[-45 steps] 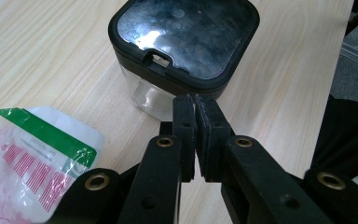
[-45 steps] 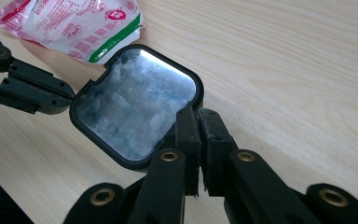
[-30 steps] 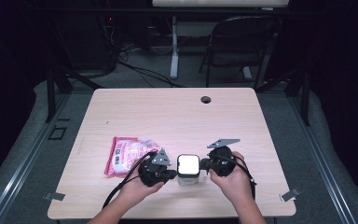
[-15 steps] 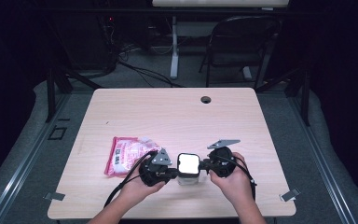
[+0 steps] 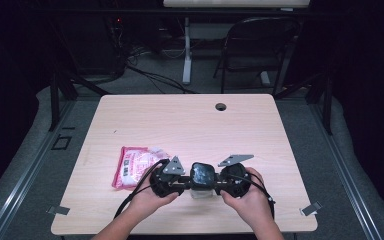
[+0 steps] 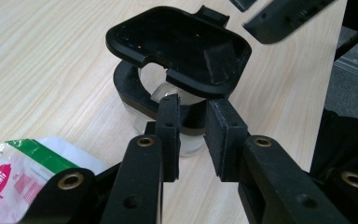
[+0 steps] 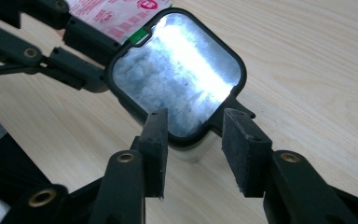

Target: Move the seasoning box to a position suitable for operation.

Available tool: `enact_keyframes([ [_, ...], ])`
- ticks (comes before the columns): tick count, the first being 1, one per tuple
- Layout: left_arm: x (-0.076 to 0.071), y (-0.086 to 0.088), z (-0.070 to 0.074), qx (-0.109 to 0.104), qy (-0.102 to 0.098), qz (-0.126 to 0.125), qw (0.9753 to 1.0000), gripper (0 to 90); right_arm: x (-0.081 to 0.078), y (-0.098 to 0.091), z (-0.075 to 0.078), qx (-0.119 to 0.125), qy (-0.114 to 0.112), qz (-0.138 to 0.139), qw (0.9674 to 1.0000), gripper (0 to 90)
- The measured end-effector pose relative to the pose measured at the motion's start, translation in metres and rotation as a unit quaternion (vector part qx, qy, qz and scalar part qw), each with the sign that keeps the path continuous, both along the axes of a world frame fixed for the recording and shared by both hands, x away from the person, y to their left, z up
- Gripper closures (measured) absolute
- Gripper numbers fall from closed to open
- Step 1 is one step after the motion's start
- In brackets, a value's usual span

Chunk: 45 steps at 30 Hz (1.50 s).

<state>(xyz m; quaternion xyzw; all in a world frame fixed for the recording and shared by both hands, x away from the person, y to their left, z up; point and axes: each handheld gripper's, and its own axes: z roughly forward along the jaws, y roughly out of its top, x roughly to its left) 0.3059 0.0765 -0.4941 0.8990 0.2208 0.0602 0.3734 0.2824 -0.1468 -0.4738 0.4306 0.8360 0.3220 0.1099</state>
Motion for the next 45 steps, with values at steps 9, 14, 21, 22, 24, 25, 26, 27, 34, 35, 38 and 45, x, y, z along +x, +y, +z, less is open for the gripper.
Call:
enact_keyframes([
  [9, 0.002, -0.002, 0.004, -0.004, -0.006, -0.004, 1.0, 71.2, -0.01, 0.011, -0.004, -0.03, -0.022, 0.013, 0.9992, 54.6],
  [14, 0.002, -0.003, 0.006, -0.01, -0.009, -0.001, 0.9999, 69.6, -0.012, 0.018, -0.005, -0.041, -0.034, 0.015, 0.9985, 52.7],
  [21, 0.002, -0.003, 0.006, -0.013, -0.009, 0.002, 0.9999, 69.1, -0.014, 0.029, -0.009, -0.067, -0.056, 0.015, 0.9961, 50.7],
  [22, 0.002, -0.003, 0.005, -0.012, -0.01, 0.003, 0.9999, 69.0, -0.014, 0.029, -0.008, -0.068, -0.056, 0.015, 0.996, 51.0],
  [24, 0.002, -0.004, 0.005, -0.012, -0.009, 0.005, 0.9999, 68.6, -0.013, 0.028, -0.009, -0.06, -0.057, 0.011, 0.9966, 51.9],
  [25, 0.002, -0.004, 0.004, -0.012, -0.009, 0.004, 0.9999, 68.6, -0.013, 0.028, -0.009, -0.06, -0.057, 0.011, 0.9966, 51.9],
  [26, 0.002, -0.004, 0.004, -0.011, -0.01, 0.004, 0.9999, 68.5, -0.013, 0.028, -0.008, -0.06, -0.056, 0.013, 0.9965, 51.8],
  [27, 0.002, -0.004, 0.003, -0.009, -0.009, 0.004, 0.9999, 68.4, -0.013, 0.028, -0.009, -0.058, -0.056, 0.012, 0.9967, 51.8],
  [34, 0.004, -0.005, -0.001, -0.001, -0.01, 0.005, 0.9999, 68.0, -0.012, 0.026, -0.008, -0.053, -0.051, 0.012, 0.9972, 51.8],
  [35, 0.004, -0.005, -0.002, 0.001, -0.009, 0.004, 1.0, 68.0, -0.012, 0.026, -0.008, -0.051, -0.051, 0.012, 0.9973, 51.8],
  [38, 0.004, -0.006, -0.003, 0.003, -0.008, 0.005, 1.0, 68.0, -0.012, 0.025, -0.008, -0.049, -0.05, 0.012, 0.9975, 51.7],
  [45, 0.005, -0.006, -0.004, 0.005, -0.008, 0.003, 0.9999, 68.1, -0.011, 0.024, -0.008, -0.047, -0.049, 0.012, 0.9976, 51.8],
])
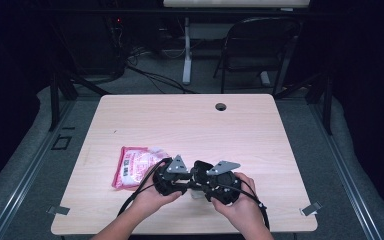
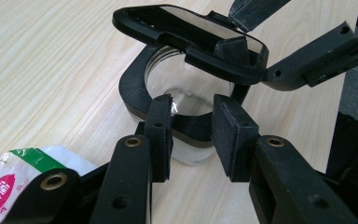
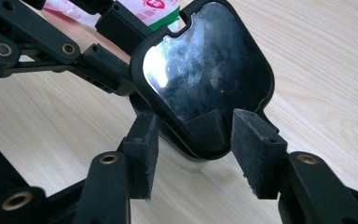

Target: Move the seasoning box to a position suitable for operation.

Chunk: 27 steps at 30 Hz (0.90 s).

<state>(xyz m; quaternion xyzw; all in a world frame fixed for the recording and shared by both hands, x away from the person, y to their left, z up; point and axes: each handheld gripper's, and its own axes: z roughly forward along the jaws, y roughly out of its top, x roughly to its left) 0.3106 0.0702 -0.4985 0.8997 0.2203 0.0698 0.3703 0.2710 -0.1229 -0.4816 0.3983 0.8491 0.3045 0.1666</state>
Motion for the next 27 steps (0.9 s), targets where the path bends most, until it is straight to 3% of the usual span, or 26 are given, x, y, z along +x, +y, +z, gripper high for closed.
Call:
enact_keyframes([
  [10, 0.0, 0.0, 0.0, 0.0, 0.001, 0.0, 1.0, 68.9, 0.001, -0.005, 0.003, 0.015, 0.004, -0.003, 0.9999, 51.5],
  [17, 0.0, -0.001, 0.0, 0.0, 0.002, -0.001, 1.0, 70.0, -0.001, -0.023, 0.013, 0.035, 0.009, -0.021, 0.9991, 51.4],
  [27, -0.001, -0.001, 0.0, 0.001, 0.002, -0.003, 1.0, 70.6, -0.003, -0.041, 0.02, 0.039, 0.017, -0.034, 0.9985, 56.4],
])
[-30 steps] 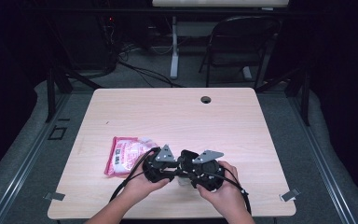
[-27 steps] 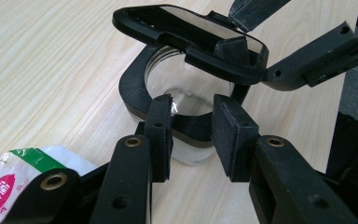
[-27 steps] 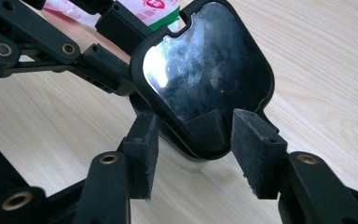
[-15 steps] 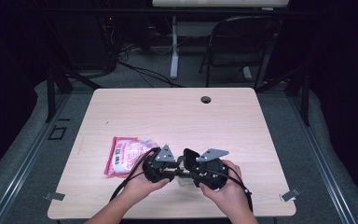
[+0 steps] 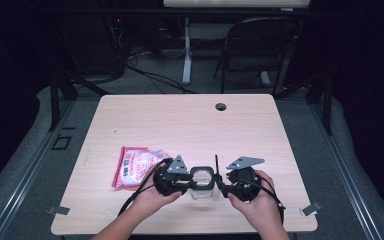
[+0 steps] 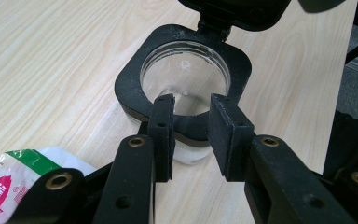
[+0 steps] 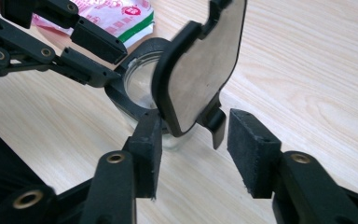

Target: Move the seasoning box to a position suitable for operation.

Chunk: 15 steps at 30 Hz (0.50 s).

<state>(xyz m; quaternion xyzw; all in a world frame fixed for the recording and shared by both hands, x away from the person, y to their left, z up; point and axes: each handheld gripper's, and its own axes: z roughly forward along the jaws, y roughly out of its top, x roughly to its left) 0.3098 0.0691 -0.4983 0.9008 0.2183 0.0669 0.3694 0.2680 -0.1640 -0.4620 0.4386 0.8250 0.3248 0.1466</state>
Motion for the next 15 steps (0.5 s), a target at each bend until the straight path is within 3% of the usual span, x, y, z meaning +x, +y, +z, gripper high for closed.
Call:
enact_keyframes([
  [7, 0.0, 0.0, 0.0, 0.0, 0.0, 0.001, 1.0, 70.5, -0.001, -0.001, 0.001, -0.005, 0.0, -0.003, 1.0, 55.0],
  [15, -0.001, 0.0, 0.0, -0.001, -0.002, 0.003, 1.0, 70.4, 0.005, 0.012, -0.014, -0.003, 0.002, -0.002, 1.0, 51.8],
])
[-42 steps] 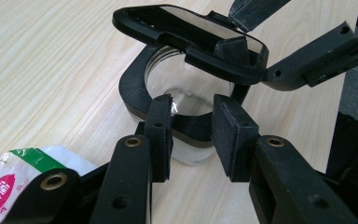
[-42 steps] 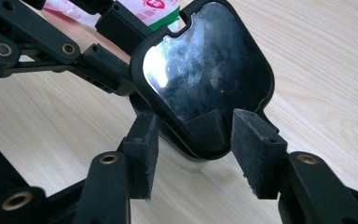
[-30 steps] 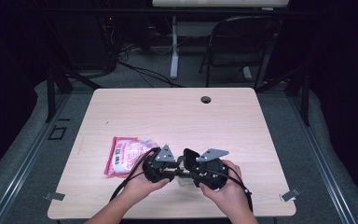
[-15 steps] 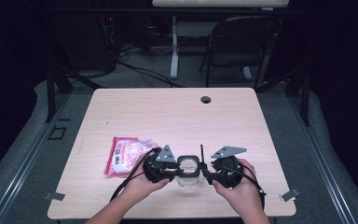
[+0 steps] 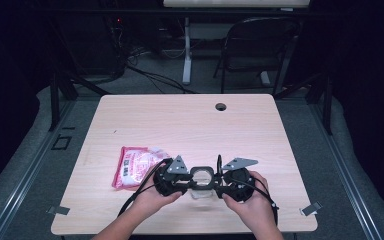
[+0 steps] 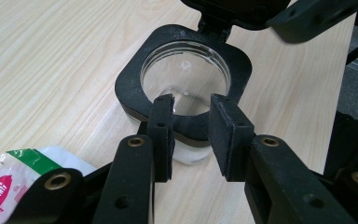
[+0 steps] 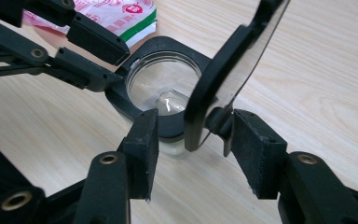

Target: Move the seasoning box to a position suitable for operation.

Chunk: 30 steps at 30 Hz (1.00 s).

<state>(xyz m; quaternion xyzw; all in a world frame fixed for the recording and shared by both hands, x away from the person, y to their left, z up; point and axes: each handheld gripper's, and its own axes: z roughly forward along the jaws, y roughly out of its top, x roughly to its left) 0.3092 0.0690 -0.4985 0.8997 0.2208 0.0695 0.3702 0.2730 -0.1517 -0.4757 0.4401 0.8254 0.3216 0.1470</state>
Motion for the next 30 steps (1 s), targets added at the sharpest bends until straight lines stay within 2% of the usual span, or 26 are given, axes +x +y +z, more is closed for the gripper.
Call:
enact_keyframes([
  [1, 0.0, 0.0, 0.0, 0.0, -0.001, 0.0, 1.0, 70.4, 0.002, 0.003, -0.005, 0.003, -0.006, -0.008, 0.9999, 51.9],
  [5, 0.0, 0.0, 0.0, -0.001, -0.001, 0.0, 1.0, 70.4, 0.004, 0.006, -0.011, -0.004, -0.016, -0.011, 0.9998, 51.9],
  [7, 0.0, 0.0, 0.0, -0.001, 0.0, 0.001, 1.0, 70.4, 0.005, 0.008, -0.014, 0.0, -0.018, -0.015, 0.9997, 52.2],
  [12, 0.0, 0.0, 0.0, -0.002, 0.0, 0.0, 1.0, 70.4, 0.006, 0.007, -0.016, 0.0, -0.019, -0.018, 0.9997, 56.3],
  [13, 0.0, 0.0, 0.0, -0.003, 0.001, 0.001, 1.0, 70.3, 0.007, 0.005, -0.016, 0.001, -0.013, -0.017, 0.9998, 62.0],
  [21, -0.002, 0.0, 0.0, 0.001, -0.007, 0.005, 1.0, 68.6, 0.009, 0.002, -0.017, 0.007, -0.008, -0.017, 0.9998, 66.2],
  [26, -0.002, 0.008, 0.006, -0.005, -0.014, 0.013, 0.9998, 67.6, 0.012, -0.001, -0.018, 0.015, -0.007, -0.02, 0.9997, 69.2],
  [28, -0.001, 0.014, 0.008, -0.009, -0.016, 0.023, 0.9996, 67.2, 0.013, -0.002, -0.018, 0.018, -0.008, -0.021, 0.9996, 70.3],
  [30, 0.001, 0.021, 0.01, -0.006, -0.018, 0.033, 0.9993, 66.6, 0.015, -0.002, -0.018, 0.021, -0.009, -0.021, 0.9995, 71.9],
])
